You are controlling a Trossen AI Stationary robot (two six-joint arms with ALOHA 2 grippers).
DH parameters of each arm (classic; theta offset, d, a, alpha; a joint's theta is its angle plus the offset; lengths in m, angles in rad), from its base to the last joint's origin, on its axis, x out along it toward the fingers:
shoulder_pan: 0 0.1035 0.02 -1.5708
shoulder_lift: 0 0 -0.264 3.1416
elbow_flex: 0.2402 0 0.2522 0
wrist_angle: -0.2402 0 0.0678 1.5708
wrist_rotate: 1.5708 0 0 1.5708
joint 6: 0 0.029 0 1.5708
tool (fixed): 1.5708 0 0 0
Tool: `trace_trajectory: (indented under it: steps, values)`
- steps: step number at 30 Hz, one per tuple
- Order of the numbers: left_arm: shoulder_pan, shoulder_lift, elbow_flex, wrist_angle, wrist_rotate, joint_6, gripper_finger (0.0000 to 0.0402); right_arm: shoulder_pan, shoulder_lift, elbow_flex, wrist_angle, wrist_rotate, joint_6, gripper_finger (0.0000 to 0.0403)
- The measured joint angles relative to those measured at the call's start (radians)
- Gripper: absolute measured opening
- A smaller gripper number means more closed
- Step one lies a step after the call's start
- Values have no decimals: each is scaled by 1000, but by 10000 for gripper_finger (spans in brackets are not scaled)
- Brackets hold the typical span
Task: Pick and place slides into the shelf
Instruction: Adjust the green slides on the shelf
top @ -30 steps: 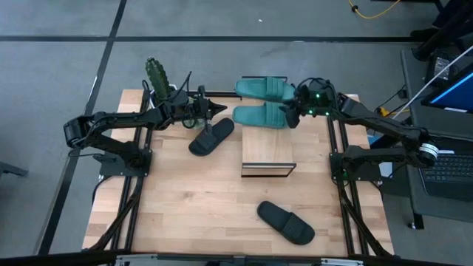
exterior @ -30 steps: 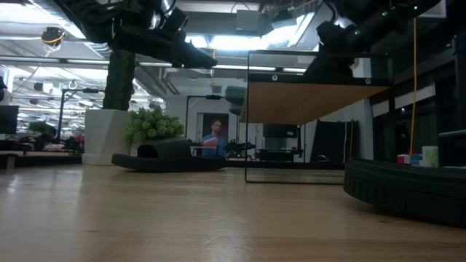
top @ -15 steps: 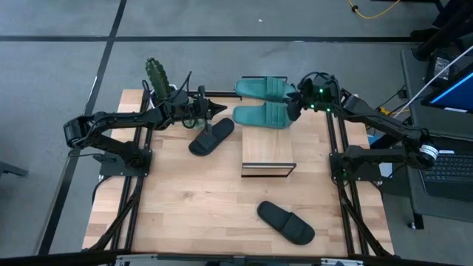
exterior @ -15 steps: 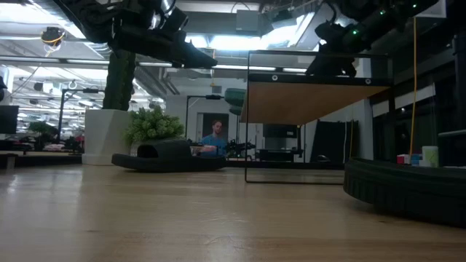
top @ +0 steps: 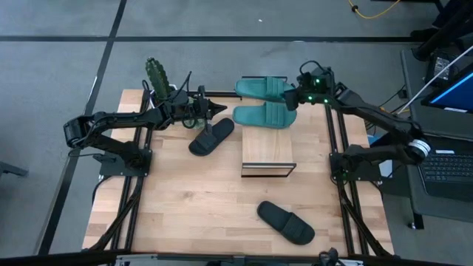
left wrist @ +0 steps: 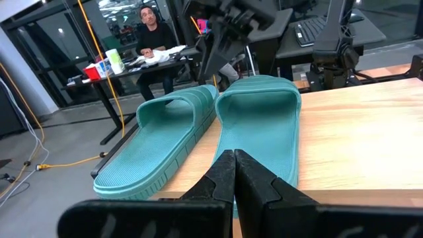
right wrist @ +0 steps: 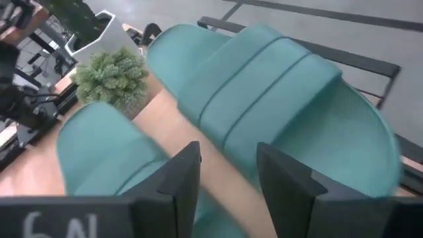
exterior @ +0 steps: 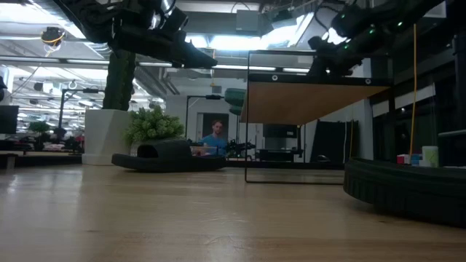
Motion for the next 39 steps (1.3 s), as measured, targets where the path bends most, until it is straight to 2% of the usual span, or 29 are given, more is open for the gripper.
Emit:
trace_trajectory:
  steps: [8, 19, 39]
  values:
    - [1, 0, 0, 0, 0, 7, 0, -56, 82, 77, -51, -99, 26, 150]
    - [1, 0, 0, 0, 0, 16, 0, -75, 135, 125, -159, -99, 29, 150]
    - [1, 0, 0, 0, 0, 27, 0, -75, 145, 125, -115, -101, 12, 150]
